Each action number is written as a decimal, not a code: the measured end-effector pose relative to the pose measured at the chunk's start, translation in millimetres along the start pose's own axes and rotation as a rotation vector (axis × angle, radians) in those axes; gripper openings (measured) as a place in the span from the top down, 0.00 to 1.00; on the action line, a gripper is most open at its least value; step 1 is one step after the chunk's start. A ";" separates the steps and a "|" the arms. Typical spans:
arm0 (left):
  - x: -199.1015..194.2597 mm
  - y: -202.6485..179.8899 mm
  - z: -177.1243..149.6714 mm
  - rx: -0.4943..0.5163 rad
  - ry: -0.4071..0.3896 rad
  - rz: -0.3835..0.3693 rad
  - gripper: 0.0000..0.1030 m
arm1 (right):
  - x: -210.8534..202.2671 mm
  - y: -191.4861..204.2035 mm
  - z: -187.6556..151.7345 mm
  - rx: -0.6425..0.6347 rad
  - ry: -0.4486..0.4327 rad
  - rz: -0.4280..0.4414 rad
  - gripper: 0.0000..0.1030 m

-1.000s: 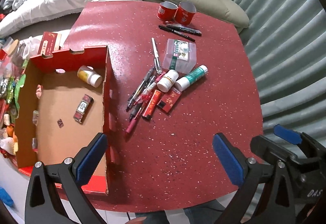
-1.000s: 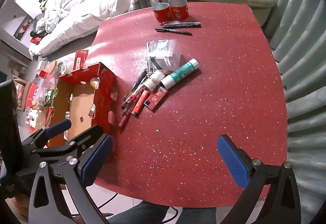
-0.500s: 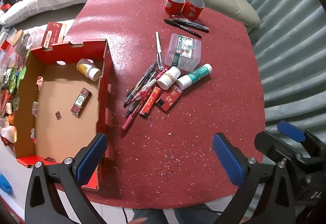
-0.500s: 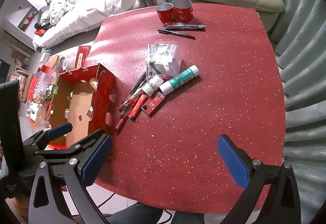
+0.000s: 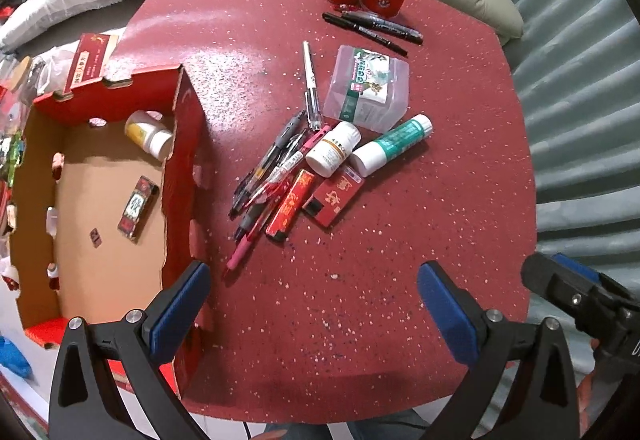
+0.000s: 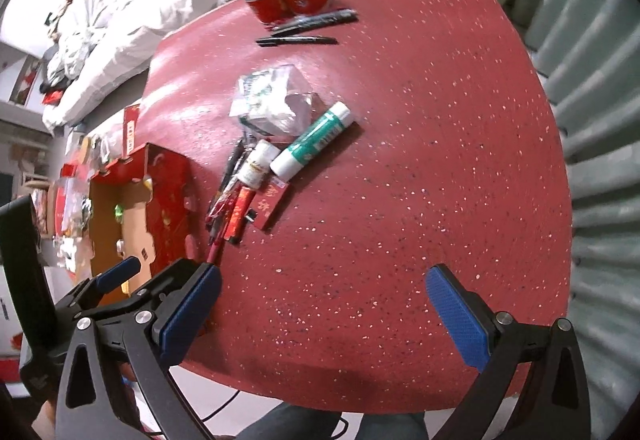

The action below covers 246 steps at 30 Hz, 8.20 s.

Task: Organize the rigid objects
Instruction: 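Move both tools back to view the table and cardboard box, then grasp the clear plastic box with the left gripper while the right gripper grasps the green glue stick, then carry the plastic box and glue stick into the cardboard box and release both, then withdraw both open grippers from the cardboard box toward the pens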

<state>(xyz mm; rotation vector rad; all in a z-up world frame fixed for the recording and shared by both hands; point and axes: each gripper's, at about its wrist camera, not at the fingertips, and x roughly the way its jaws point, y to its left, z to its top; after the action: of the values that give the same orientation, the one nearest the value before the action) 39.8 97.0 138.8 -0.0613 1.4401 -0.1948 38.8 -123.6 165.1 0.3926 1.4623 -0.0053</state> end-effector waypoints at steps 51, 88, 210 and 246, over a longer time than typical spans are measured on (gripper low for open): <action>66.5 -36.9 133.8 0.041 -0.100 0.007 0.00 | 160.3 -60.3 85.6 0.036 0.150 -0.255 0.23; 166.4 -88.6 170.8 0.098 0.053 0.132 0.20 | 155.8 -22.7 58.4 -0.100 0.149 -0.285 0.69; -61.9 198.0 -58.6 -0.109 -0.129 0.146 0.00 | 51.3 206.9 -92.5 -0.362 0.046 -0.158 0.20; -18.1 13.1 -22.2 0.008 -0.018 0.240 0.00 | 21.4 60.6 -26.5 -0.390 0.028 -0.184 0.20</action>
<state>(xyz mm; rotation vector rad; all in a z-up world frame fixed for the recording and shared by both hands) 17.0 114.6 151.6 0.1161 1.4160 -0.0026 30.3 -54.9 158.5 -0.0598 1.4827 0.1363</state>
